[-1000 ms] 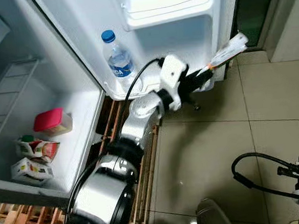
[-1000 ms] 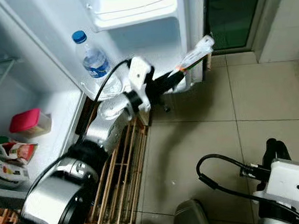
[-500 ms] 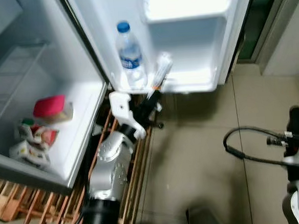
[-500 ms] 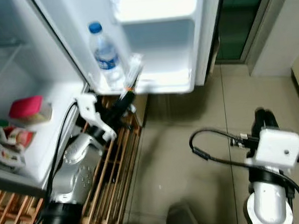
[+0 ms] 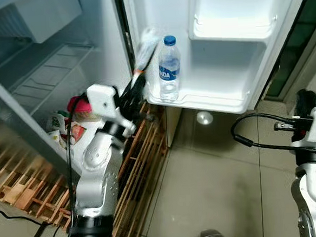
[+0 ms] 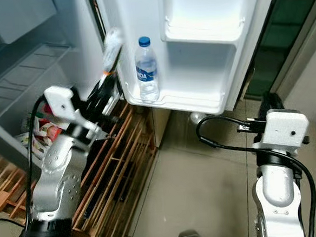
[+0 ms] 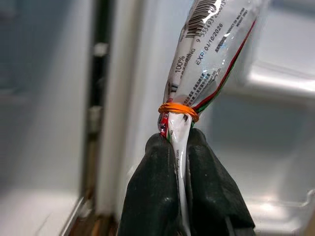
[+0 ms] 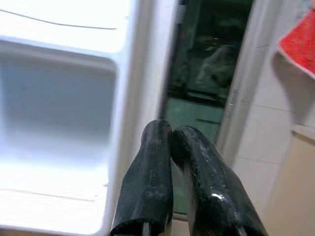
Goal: Restocking fridge
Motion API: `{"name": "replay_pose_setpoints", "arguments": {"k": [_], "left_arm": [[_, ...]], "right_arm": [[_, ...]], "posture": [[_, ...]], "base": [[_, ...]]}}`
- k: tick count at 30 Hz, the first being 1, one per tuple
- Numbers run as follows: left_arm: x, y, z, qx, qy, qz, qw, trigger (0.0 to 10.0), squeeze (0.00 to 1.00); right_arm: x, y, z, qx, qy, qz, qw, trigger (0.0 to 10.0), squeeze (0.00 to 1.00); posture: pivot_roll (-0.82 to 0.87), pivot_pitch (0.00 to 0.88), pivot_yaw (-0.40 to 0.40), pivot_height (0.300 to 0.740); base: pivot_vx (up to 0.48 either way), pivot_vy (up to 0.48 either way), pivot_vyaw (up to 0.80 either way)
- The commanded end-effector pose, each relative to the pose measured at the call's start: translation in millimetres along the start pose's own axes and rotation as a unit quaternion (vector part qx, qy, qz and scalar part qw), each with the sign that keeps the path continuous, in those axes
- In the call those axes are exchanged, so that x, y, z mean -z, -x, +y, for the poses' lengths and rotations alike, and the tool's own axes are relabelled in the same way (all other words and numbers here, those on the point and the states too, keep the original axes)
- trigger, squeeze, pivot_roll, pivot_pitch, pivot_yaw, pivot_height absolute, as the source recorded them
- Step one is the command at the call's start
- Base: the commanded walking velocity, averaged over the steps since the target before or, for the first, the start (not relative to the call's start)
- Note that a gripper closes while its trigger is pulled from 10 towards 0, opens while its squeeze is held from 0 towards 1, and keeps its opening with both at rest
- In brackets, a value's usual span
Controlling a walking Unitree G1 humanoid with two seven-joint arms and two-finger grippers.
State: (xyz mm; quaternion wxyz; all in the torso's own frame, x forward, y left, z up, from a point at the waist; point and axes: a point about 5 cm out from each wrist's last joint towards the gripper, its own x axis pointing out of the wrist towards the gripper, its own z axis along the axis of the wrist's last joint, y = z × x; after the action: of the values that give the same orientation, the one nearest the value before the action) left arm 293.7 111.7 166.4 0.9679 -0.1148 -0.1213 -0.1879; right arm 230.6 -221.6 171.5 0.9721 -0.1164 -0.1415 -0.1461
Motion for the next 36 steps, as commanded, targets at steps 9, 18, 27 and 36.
{"name": "replay_pose_setpoints", "arguments": {"k": [9, 18, 27, 36], "left_arm": [[-1.1, -6.5, -4.5, -0.009, -0.024, -0.014, 1.0, 10.0, 0.0], [10.4, -0.8, 29.5, -0.113, -0.057, -0.002, 0.992, 10.0, 0.0], [-3.7, -10.5, 1.3, -0.04, -0.034, -0.039, 0.998, 10.0, 0.0], [-37.5, -27.7, -6.9, -0.035, -0.031, -0.097, 0.994, 10.0, 0.0]], "right_arm": [[3.2, -10.4, 9.5, -0.022, -0.01, -0.012, 1.0, 10.0, 0.2], [27.1, -11.4, 1.0, 0.008, 0.004, 0.007, 1.0, 10.0, 0.21], [16.0, -17.6, 5.6, -0.006, 0.008, -0.023, 1.0, 10.0, 0.2], [-19.3, -36.0, 1.6, 0.004, 0.004, -0.092, 0.996, 10.0, 0.21]], "posture": [[-0.19, 0.0, 0.021, 0.74], [-0.17, 0.0, 0.025, 0.74], [-0.18, 0.0, 0.019, 0.74], [-0.18, 0.0, 0.019, 0.74]], "base": [[0.0, 0.0, 0.0], [0.0, 0.0, 0.0], [0.0, 0.0, 0.0], [0.0, 0.0, 0.0]]}}
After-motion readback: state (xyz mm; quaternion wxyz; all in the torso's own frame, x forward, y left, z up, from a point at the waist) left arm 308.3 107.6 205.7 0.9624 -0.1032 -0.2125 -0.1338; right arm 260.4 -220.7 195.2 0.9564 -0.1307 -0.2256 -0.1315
